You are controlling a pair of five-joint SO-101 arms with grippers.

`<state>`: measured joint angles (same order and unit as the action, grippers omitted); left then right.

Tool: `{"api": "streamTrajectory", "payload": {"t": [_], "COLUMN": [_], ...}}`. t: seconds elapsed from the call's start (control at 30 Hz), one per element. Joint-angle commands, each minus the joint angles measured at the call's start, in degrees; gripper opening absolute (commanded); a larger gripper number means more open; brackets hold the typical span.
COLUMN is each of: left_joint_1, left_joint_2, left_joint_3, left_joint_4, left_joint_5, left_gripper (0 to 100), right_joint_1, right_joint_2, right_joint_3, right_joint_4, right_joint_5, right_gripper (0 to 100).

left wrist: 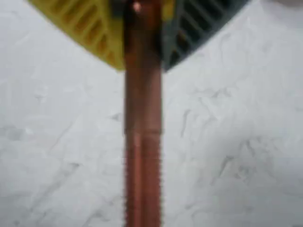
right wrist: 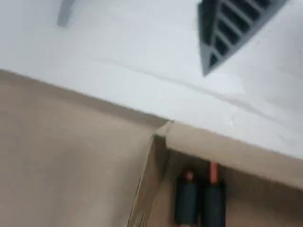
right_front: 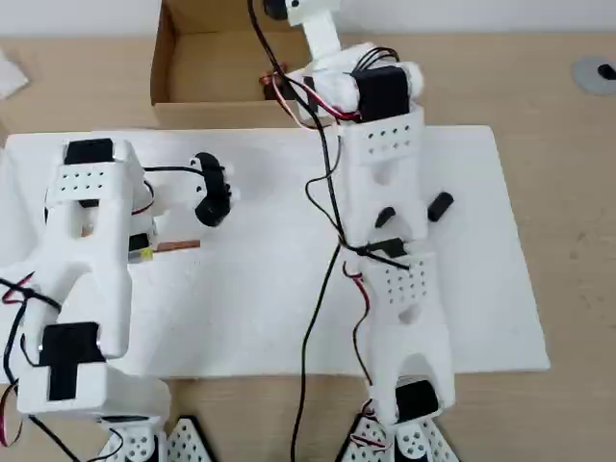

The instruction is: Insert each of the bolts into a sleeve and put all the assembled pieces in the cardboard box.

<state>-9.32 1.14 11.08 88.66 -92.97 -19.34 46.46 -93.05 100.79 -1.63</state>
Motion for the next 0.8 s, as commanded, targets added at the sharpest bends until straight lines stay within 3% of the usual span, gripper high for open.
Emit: {"api": "streamTrajectory", "payload": {"t": [0.0,0.13,0.33,0.53,0.63,0.77], "left_joint_1": [-1.05,-1.23,-1.32,-2.37,-1.76,-1.23], "left_joint_2": [1.80,5.41,8.84,8.66,7.78,3.82], "left_joint_3": [-5.63,-8.62,-11.87,-12.22,-16.18,-21.63], "left_joint_4": [-1.58,-5.54,-5.63,-5.63,-5.36,-3.34], "left_joint_5": [-11.52,-6.59,-3.08,-1.14,11.08,39.21], "left_gripper": [1,4,14,16,16,16], "right_joint_1": [0.84,1.19,1.19,1.19,1.19,1.19], "right_joint_2": [-4.26,-4.18,-4.18,-4.09,-4.09,-4.09], "right_joint_3": [-2.51,-2.42,-2.42,-2.42,-2.42,-2.42], "right_joint_4": [0.09,0.09,0.18,0.44,0.44,0.44], "right_joint_5": [0.62,0.62,0.62,0.62,0.62,0.62], "right_gripper": [36.9,36.9,36.9,36.9,36.9,36.9]}}
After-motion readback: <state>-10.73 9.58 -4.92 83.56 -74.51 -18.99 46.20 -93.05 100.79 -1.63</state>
